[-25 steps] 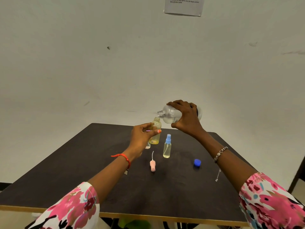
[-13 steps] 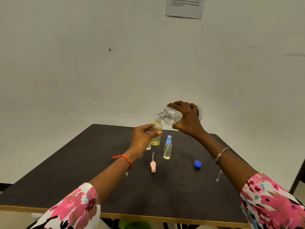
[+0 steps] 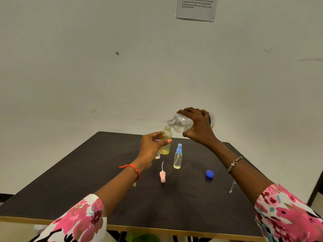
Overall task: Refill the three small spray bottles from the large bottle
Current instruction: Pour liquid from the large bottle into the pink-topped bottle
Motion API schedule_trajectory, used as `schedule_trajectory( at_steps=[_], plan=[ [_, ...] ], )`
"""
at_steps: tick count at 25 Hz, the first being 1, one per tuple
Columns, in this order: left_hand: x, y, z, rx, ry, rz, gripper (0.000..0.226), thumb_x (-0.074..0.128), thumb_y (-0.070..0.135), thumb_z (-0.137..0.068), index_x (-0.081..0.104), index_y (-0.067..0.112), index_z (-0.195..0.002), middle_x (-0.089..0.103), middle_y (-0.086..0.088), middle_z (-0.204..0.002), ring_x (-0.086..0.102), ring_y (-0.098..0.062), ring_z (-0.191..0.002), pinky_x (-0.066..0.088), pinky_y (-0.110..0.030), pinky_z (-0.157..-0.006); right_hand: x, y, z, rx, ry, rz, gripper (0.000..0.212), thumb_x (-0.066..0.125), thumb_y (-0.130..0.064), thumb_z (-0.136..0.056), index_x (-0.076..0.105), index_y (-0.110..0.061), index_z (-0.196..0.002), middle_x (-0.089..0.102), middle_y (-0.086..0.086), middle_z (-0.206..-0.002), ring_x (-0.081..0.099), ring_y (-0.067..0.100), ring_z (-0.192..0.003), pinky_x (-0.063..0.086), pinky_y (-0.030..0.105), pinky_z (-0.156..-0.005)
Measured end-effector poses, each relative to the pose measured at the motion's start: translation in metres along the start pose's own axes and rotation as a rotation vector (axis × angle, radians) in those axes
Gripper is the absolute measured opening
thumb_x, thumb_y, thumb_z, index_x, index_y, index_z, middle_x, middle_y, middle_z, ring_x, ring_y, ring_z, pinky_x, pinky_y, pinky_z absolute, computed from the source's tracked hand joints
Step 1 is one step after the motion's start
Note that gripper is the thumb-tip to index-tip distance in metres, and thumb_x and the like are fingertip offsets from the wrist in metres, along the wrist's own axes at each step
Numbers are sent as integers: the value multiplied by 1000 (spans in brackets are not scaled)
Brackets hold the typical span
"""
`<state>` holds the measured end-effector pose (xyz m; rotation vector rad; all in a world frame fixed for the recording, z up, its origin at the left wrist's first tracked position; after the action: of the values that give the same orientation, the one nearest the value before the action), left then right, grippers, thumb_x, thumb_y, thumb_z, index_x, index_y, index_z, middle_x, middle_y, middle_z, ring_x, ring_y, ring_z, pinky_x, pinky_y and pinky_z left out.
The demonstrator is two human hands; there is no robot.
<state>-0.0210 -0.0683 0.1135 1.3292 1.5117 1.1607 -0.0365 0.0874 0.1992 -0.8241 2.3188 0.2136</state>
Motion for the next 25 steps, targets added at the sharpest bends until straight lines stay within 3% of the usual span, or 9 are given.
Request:
schedule_trajectory(
  at_steps=[15,25],
  plan=[
    [-2,-2,1,1,1,16,54,73,11,-73,55,5,-124,61,-11,-123,59,-25,-112,51,-39,-93,0,-3,0,-13,-1,5,65,63,-20,-51,58,-18,-116,61,3,-113,54,25,-107,21,35,-94],
    [-4,-4,0,-5,-5,31,54,75,12,-72,57,6,-123,63,-11,-121,61,-26,-110,50,-46,-96,0,-6,1,-10,-3,12,66,63,-20,-51,58,-18,-117,60,4,-114,54,26,-108,20,35,-95]
  ],
)
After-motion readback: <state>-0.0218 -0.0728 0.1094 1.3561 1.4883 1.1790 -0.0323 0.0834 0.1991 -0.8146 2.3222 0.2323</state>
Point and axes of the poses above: each hand's wrist, its own z-axis away from the middle knuckle, its own x-axis out of the palm, y = z × x, the point moved 6 cm from there along -z, towards the middle knuckle
